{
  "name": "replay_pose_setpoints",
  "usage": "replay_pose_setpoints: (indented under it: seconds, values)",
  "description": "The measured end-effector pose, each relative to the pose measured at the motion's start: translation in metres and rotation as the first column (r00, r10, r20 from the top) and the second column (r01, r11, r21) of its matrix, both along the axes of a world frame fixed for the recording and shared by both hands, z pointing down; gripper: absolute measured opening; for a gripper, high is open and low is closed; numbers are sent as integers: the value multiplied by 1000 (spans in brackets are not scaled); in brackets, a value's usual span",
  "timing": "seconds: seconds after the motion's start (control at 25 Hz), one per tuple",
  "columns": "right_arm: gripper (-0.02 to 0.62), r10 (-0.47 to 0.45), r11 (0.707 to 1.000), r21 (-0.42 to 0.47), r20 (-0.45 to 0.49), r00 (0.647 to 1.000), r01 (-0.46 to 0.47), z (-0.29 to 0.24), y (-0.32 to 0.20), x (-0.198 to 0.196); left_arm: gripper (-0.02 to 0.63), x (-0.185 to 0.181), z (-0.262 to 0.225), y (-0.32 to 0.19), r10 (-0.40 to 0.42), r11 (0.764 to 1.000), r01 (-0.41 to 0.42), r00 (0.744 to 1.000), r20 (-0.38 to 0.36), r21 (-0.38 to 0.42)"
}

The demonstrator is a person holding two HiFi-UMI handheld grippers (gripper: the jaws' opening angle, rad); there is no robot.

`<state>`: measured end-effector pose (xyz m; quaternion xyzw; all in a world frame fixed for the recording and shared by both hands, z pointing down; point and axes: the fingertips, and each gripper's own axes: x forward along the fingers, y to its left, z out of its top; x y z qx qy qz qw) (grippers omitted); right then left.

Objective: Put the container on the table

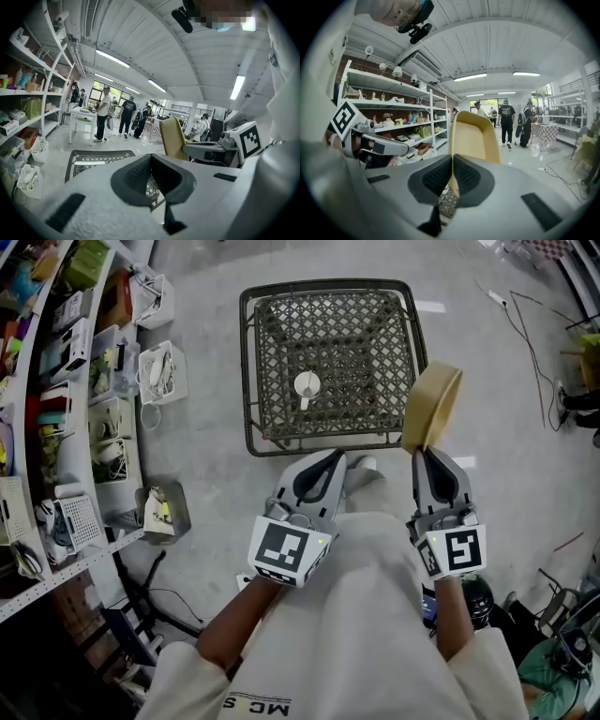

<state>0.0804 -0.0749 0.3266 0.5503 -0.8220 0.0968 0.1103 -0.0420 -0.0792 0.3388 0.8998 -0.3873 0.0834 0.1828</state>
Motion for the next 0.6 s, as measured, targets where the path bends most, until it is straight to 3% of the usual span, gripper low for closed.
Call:
replay_pose_setpoints:
  seconds: [0.6]
  values:
    - [22, -17, 999, -52, -26, 1000, 16, 41, -34, 0, 23, 7, 20, -8, -8, 999, 10, 1000, 30, -49]
